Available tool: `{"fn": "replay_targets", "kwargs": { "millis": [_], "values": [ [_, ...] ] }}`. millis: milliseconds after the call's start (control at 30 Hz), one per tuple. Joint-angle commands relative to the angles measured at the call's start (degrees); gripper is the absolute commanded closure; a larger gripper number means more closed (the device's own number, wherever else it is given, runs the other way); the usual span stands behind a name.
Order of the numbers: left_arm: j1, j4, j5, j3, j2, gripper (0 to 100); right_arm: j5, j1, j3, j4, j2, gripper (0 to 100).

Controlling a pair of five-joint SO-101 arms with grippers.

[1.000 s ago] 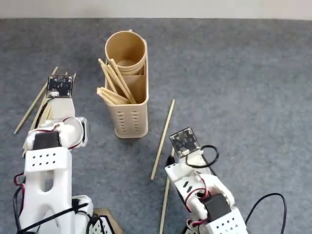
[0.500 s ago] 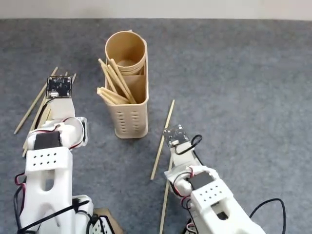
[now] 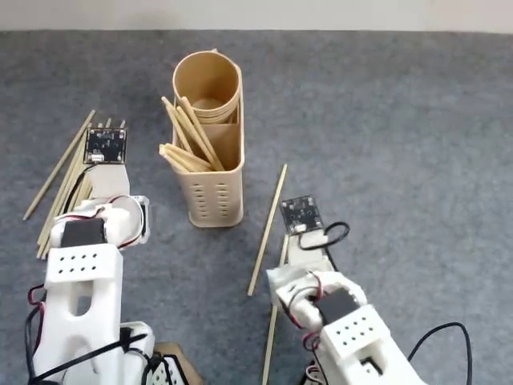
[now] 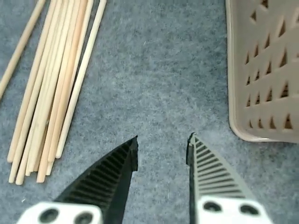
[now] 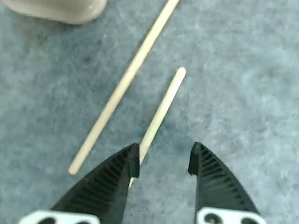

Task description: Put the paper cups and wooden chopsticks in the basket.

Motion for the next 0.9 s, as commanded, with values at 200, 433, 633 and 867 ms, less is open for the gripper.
{"fn": "replay_targets", "kwargs": {
  "millis": [200,433,633,867],
  "values": [
    [0.6,-1.3,0.4,-0.2,-1.2,80,-0.5,-4.0,2.4,-3.2,0.7,81.6],
    [0.6,-1.2,0.4,-0.2,-1.2,80,-0.6,-4.0,2.6,-5.1,13.1,93.7],
    [0.6,-1.2,0.5,-0.2,-1.2,80,-0.6,-4.0,0.5,-4.8,17.2,99.5],
    [2.2,-1.6,0.5,0.9,-1.2,80,-0.6,4.0,-12.4,-4.8,17.7,99.4]
  ]
}}
